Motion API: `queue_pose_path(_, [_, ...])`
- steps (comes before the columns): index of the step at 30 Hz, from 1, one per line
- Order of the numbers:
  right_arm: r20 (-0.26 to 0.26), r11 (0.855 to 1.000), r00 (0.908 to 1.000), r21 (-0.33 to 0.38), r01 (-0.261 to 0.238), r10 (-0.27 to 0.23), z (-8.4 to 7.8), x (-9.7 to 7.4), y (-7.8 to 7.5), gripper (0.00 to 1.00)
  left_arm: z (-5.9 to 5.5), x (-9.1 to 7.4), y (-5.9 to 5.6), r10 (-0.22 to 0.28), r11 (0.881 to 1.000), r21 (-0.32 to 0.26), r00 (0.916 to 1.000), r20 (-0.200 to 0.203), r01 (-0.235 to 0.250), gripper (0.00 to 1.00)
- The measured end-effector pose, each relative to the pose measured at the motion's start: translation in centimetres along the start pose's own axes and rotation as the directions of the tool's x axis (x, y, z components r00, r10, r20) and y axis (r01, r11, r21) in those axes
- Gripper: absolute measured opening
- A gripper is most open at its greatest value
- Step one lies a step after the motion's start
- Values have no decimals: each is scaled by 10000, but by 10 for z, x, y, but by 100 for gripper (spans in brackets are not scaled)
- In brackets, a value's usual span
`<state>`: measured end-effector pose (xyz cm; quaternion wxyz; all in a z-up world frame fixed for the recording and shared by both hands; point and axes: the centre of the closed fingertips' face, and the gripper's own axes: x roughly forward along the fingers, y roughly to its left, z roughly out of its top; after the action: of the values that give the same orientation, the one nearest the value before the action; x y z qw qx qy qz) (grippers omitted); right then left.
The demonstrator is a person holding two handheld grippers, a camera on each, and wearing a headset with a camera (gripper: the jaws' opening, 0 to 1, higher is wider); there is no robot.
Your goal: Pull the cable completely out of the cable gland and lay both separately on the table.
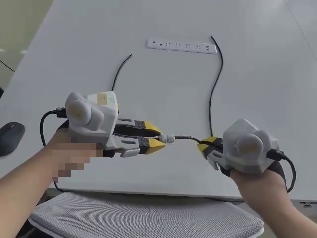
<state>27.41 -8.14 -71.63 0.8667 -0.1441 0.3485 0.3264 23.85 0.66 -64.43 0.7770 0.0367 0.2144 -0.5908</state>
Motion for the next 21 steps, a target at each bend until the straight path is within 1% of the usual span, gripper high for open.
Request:
queue_pose_path(2, [-173,9993,9998,362,117,-110,-6,2,-5,0,0,1,-1,-6,10000,-10,10000,-1,6,15])
queue_pose_path(6, [-469,9969,9986,737,283,-249,-16,5,-9,0,-1,3,-2,-26,10000,-6,10000,-25,26,15])
queue_pose_path(9, [-512,9957,9983,866,325,-282,-17,6,-10,0,-2,5,-1,16,10000,4,10000,-66,-16,15])
queue_pose_path(10, [-519,9961,9982,805,352,-311,-17,6,-10,0,-2,5,-1,34,10000,7,10000,-80,-34,15])
queue_pose_path(11, [-490,9975,9982,589,383,-354,-16,6,-10,0,-2,5,0,56,10000,0,10000,-82,-56,15])
queue_pose_path(14, [-442,9984,9986,479,311,-289,-16,4,-8,0,-1,4,3,143,9999,8,9998,-99,-143,15])
queue_pose_path(18, [-360,9996,9990,-147,259,-264,-16,-1,-6,2,0,1,7,257,9997,36,9996,-78,-257,15])
queue_pose_path(21, [-271,9968,9992,-741,282,-303,-12,-8,-4,2,1,-1,9,291,9996,7,9996,-31,-291,15])
